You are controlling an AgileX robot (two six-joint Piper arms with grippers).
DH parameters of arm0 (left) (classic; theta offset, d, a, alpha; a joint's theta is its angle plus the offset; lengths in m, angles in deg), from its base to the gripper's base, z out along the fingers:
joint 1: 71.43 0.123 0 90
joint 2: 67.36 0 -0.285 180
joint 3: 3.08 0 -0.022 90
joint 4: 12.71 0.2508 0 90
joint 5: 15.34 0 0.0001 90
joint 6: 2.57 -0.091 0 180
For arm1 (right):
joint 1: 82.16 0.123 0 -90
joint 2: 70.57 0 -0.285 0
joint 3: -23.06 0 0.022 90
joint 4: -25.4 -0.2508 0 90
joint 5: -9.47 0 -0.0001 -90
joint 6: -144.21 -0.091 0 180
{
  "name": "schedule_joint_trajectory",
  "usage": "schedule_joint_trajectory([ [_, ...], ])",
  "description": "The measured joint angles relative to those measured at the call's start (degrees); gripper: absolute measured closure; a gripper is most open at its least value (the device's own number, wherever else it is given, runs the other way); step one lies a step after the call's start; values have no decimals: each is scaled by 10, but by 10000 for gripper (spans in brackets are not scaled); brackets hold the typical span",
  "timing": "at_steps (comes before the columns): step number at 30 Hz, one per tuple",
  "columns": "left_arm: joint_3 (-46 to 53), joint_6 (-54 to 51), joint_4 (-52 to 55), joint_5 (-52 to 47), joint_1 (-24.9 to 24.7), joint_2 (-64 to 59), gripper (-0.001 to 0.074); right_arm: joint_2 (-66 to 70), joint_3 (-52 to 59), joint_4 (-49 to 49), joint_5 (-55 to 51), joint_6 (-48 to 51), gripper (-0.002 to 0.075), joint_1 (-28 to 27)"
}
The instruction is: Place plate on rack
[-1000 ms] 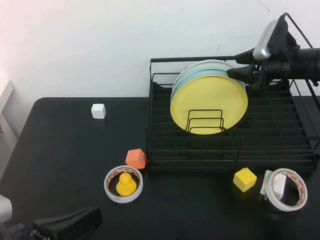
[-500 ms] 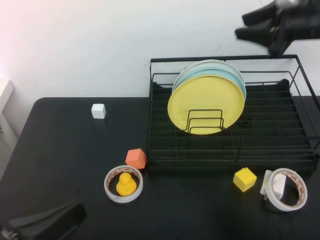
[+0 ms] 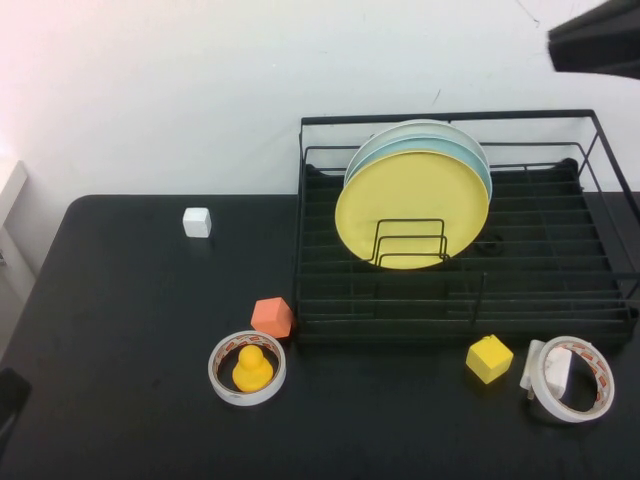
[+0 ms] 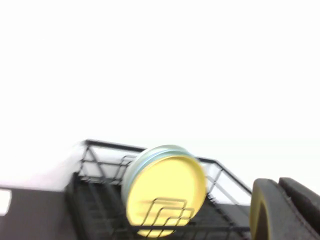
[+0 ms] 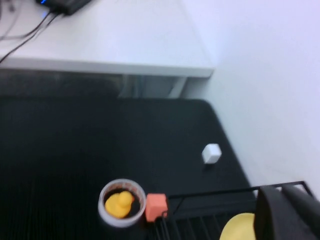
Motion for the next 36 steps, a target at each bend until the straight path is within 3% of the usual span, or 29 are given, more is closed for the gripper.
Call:
schedule_joint_trajectory([
  [7,11,-62,-42,41,0,0,736,-177,157,-50,71,17,718,0],
  [16,11,-69,-47,49,0,0,736,-409,306,-76,99,12,718,0],
  [25,11,-68,-47,49,0,0,736,-615,391,-32,122,-74,718,0],
  [30,11,-69,-47,49,0,0,736,-661,412,44,81,-106,720,0],
  [36,11,-69,-47,49,0,0,736,-671,421,96,-42,-115,723,0],
])
